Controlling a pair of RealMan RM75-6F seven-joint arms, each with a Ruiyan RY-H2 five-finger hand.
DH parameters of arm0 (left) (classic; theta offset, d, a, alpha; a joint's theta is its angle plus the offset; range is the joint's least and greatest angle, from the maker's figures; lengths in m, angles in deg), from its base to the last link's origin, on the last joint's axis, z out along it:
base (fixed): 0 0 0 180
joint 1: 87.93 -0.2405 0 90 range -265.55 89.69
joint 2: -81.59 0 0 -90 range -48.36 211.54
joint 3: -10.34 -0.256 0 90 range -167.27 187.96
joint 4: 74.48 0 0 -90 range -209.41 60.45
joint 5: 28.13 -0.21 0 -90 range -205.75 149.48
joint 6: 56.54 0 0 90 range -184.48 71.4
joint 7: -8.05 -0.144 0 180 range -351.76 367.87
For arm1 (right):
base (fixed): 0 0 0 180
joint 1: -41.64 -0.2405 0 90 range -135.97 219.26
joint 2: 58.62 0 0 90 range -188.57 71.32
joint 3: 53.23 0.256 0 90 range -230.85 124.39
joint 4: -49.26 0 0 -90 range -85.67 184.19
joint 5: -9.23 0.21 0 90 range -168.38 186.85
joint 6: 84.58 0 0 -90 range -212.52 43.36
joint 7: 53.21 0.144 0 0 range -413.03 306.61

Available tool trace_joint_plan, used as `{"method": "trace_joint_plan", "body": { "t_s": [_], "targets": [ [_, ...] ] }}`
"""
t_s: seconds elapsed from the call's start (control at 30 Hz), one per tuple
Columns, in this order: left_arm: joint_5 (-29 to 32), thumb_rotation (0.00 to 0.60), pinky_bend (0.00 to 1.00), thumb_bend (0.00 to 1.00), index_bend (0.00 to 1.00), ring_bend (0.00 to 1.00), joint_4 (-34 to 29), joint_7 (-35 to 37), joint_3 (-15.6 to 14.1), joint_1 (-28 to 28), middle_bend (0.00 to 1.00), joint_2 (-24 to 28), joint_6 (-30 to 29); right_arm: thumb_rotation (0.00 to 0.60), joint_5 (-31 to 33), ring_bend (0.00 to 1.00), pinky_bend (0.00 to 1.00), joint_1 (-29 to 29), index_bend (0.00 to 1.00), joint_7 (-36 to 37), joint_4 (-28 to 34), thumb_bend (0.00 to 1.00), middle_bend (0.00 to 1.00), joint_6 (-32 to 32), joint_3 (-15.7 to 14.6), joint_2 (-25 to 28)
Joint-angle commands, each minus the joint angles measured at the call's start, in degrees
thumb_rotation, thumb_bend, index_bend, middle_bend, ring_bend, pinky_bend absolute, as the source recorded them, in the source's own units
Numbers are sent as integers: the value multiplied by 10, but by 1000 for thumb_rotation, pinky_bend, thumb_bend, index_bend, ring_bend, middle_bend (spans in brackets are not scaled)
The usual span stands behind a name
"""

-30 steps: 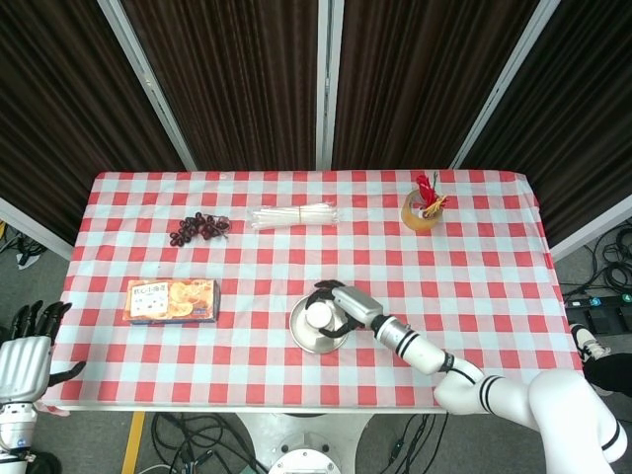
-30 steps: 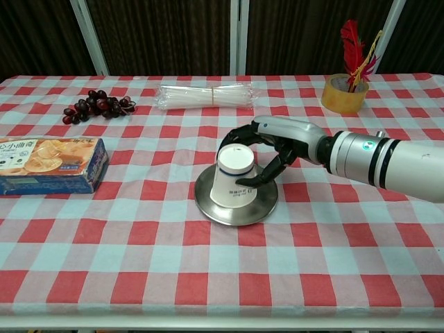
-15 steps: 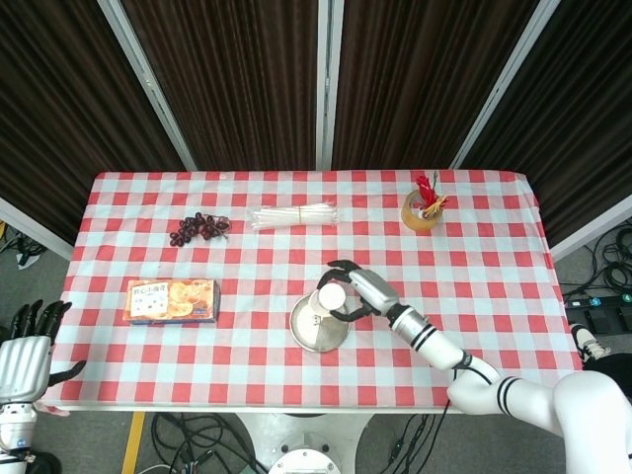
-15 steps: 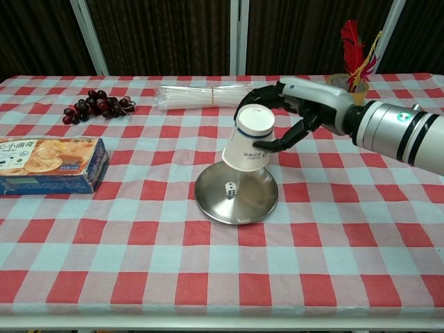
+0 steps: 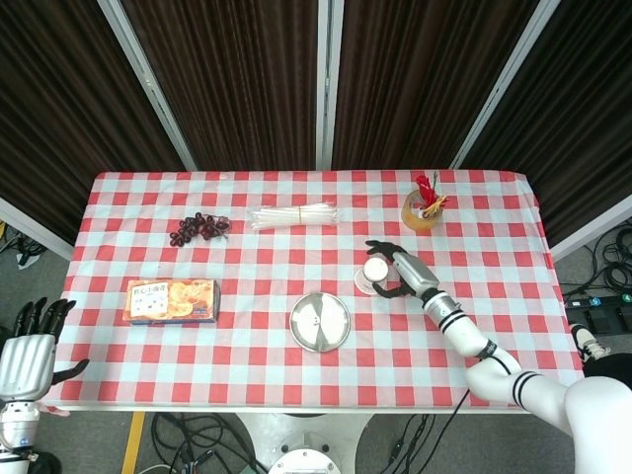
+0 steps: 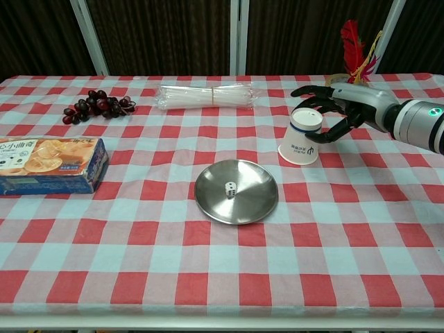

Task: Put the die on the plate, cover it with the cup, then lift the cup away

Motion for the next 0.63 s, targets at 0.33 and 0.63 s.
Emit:
{"method": "trace_joint_plan", "body": {
  "t_s": [0.33,0.63],
  "targets": [
    [-4,600,18,0,142,22,12,11,2,5,129,-6,1,600,-29,0,0,187,3,-215,178,253,141,-295,-33,164],
    [-3,600,18,0,142,21,18,-4,8,13,129,-15,2,600,-39,0,0,335,64,-322,299,245,127,-443,-88,261]
  ]
}}
